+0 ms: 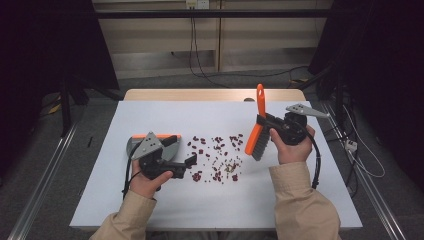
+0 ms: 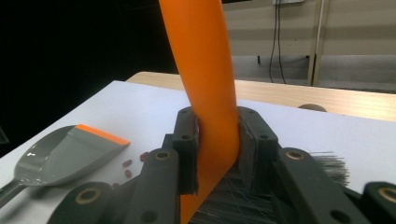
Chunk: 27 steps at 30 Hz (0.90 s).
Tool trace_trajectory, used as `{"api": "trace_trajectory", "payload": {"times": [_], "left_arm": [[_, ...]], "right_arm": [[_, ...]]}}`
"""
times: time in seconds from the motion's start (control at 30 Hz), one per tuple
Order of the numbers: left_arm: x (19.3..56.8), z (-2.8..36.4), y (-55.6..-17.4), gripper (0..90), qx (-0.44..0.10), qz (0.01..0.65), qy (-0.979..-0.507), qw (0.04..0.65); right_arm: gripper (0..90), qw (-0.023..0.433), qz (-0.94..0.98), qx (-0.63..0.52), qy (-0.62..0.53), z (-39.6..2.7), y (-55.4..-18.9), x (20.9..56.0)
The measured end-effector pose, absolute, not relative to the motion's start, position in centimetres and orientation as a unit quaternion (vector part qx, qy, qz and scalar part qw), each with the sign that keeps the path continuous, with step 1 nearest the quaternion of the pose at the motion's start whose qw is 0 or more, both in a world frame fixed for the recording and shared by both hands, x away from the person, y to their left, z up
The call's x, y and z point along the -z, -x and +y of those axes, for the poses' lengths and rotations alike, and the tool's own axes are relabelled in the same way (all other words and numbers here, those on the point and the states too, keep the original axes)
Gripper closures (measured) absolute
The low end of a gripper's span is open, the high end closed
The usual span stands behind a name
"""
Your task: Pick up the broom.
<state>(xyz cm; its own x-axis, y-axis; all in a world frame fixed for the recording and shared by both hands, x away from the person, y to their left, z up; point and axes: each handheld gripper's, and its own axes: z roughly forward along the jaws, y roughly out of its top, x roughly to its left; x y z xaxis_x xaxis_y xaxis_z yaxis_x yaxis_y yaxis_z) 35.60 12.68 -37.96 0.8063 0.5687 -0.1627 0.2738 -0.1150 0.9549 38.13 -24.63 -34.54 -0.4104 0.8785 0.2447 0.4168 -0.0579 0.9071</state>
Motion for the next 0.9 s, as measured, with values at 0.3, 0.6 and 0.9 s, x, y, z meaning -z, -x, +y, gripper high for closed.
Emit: {"api": "trace_trajectory", "payload": {"times": [0.3, 0.6, 0.9], "left_arm": [[38.3, 10.5, -36.0, 3.6, -0.104, 0.285, -0.746, 0.592], [38.4, 8.0, -36.1, 8.1, -0.079, 0.272, -0.747, 0.601], [39.0, 6.7, -36.4, 17.3, -0.059, 0.274, -0.760, 0.586]], "right_arm": [[71.1, 0.210, 0.664, -0.533, -0.480, -22.2, -38.8, 34.2], [71.1, 0.202, 0.675, -0.541, -0.459, -19.5, -38.9, 33.7], [71.1, 0.194, 0.688, -0.544, -0.440, -17.0, -39.1, 33.7]]}}
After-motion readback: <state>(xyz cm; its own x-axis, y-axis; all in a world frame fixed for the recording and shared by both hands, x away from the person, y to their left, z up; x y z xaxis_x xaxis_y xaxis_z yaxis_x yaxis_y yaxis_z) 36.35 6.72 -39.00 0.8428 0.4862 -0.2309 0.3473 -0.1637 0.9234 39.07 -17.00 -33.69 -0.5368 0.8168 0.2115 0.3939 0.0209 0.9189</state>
